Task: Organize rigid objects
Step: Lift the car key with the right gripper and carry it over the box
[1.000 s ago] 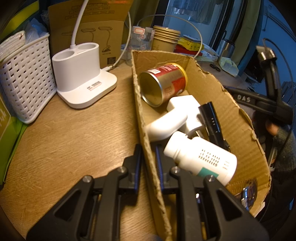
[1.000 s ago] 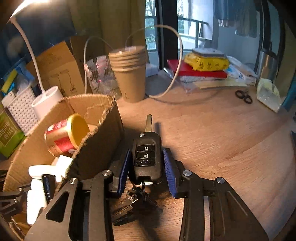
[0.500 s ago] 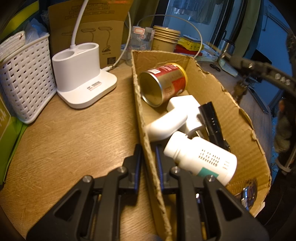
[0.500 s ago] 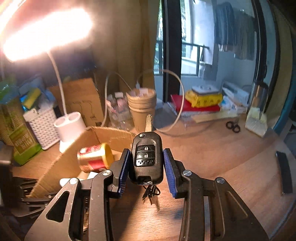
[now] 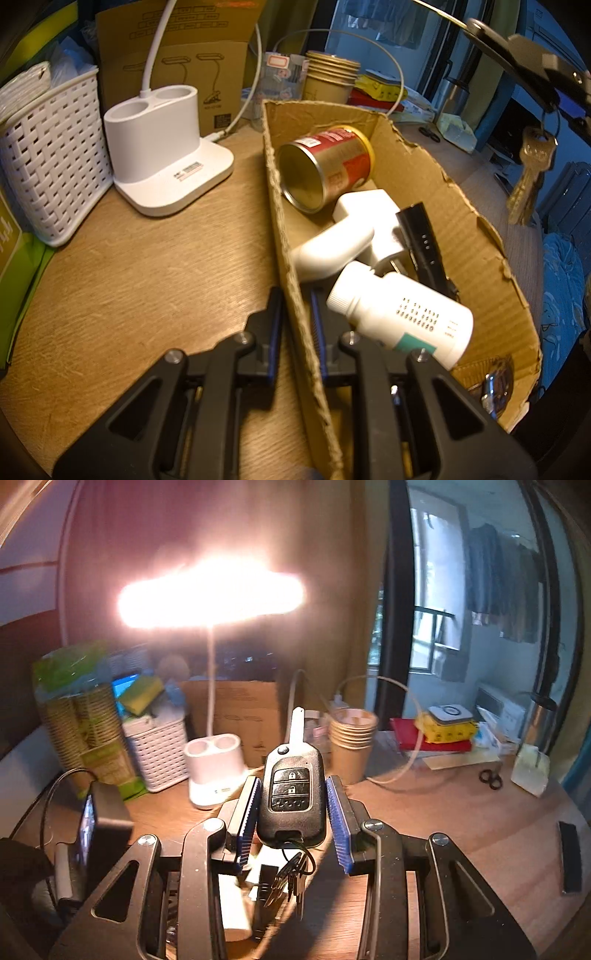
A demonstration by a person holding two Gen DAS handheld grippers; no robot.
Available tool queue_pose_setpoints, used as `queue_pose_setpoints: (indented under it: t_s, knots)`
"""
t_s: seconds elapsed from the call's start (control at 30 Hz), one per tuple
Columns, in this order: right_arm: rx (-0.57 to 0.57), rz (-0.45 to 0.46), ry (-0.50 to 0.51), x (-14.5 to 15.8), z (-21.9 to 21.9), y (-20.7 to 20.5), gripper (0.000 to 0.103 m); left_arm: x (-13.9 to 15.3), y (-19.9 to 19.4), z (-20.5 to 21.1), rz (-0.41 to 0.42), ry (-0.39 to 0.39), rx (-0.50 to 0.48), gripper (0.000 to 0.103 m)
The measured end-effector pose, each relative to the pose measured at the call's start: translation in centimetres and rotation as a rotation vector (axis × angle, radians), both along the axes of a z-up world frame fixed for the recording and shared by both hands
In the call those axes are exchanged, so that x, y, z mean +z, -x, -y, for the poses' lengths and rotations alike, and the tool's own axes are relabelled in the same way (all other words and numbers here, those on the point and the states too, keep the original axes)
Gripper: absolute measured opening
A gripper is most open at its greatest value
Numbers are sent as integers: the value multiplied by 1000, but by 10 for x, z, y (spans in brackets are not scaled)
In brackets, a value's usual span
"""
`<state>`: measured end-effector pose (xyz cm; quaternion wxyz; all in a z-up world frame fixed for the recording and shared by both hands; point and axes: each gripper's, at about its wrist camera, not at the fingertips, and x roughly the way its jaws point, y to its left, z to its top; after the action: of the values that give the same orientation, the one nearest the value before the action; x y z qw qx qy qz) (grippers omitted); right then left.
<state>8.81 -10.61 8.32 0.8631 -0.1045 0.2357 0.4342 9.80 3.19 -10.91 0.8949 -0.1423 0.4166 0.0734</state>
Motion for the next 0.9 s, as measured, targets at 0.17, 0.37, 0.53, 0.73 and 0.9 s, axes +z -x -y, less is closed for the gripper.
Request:
queue_pose_setpoints:
  t_s: [0.17, 0.37, 0.53, 0.73, 0.9]
  knots:
    - [14, -38, 35, -19, -19, -6, 38, 0, 0, 0, 0, 0, 0, 16]
    - [-7, -85, 67, -42, -26, -23, 38, 0, 0, 0, 0, 0, 0, 16]
    - [-32, -111, 82, -53, -28, -34, 38, 0, 0, 0, 0, 0, 0, 16]
    - [-55, -125, 121, -66, -32, -42, 38, 0, 0, 0, 0, 0, 0, 16]
    - [-47, -139, 154, -74, -36, -44, 38, 0, 0, -1, 0, 0, 0, 16]
